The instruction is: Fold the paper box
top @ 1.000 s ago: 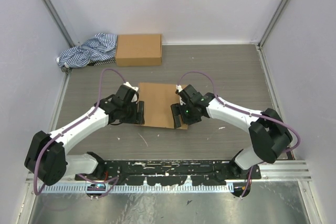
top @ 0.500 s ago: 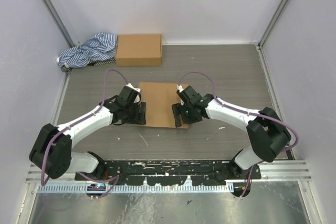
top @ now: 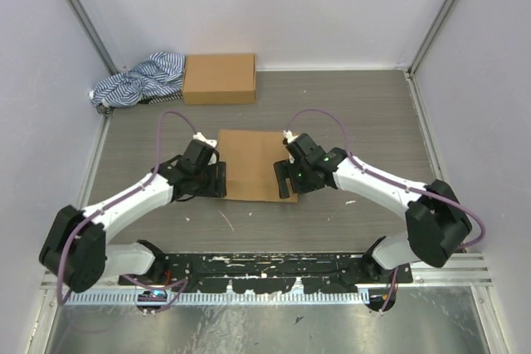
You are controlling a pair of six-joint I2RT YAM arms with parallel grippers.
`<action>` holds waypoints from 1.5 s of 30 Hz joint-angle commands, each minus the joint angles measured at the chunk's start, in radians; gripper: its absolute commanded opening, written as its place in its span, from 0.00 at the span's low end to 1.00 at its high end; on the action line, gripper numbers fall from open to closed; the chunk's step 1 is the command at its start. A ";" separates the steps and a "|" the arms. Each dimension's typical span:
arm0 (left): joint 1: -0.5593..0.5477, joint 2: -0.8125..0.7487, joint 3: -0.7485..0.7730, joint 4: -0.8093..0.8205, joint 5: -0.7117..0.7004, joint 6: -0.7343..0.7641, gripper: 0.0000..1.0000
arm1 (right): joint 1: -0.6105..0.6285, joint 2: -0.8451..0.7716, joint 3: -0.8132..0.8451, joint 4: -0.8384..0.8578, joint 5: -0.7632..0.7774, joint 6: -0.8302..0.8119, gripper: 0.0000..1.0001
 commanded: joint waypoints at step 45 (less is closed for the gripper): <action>-0.040 -0.013 -0.169 0.397 -0.223 -0.216 0.00 | 0.027 0.785 0.787 0.095 -0.556 -0.266 0.08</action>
